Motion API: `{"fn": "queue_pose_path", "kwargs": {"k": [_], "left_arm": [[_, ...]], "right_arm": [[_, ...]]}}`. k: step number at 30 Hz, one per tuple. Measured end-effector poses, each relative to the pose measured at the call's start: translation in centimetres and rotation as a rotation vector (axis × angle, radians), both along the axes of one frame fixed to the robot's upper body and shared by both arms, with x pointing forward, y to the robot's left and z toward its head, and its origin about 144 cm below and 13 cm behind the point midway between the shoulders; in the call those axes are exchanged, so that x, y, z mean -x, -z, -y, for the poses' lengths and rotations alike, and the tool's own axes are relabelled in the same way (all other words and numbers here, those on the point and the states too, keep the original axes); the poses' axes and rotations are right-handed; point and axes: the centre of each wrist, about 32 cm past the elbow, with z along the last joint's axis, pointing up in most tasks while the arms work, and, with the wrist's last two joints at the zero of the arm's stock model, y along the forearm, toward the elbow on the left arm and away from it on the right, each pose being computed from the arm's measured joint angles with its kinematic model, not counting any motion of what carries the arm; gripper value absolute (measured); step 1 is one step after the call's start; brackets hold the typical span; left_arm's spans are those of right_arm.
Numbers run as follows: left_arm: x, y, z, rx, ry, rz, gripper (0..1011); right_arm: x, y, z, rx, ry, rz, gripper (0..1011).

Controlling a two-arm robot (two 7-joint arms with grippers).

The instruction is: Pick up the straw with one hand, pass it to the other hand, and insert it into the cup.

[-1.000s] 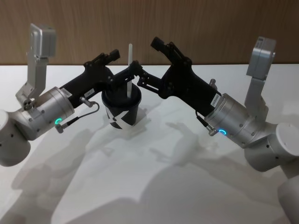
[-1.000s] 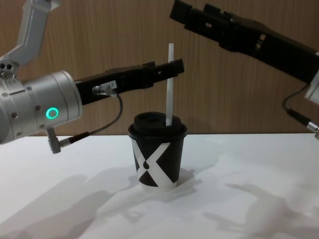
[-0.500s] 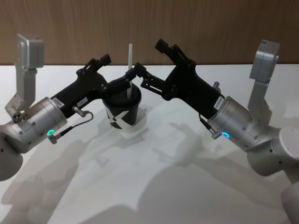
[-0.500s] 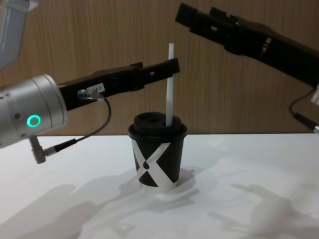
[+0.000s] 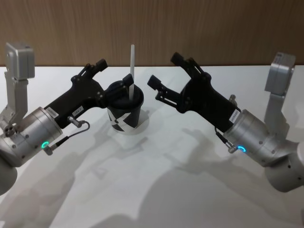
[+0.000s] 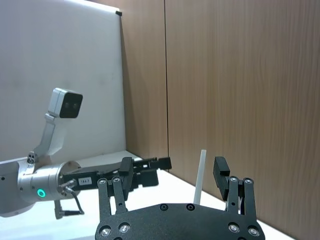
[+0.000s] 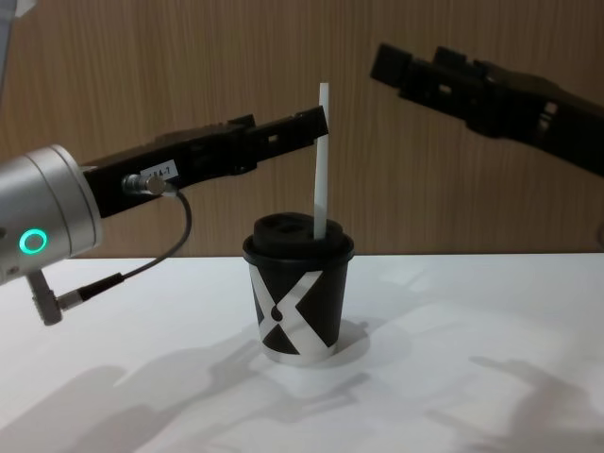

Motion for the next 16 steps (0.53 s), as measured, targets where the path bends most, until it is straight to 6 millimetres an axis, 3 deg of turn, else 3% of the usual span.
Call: {"fn": "queue_pose_path", "kwargs": {"k": [16], "left_arm": [[1.4,0.2,0.1,-0.008,-0.025,0.031,1003]], "right_arm": [[1.2,0.5,1.5,0.027,-0.002,-0.04,1001]]}}
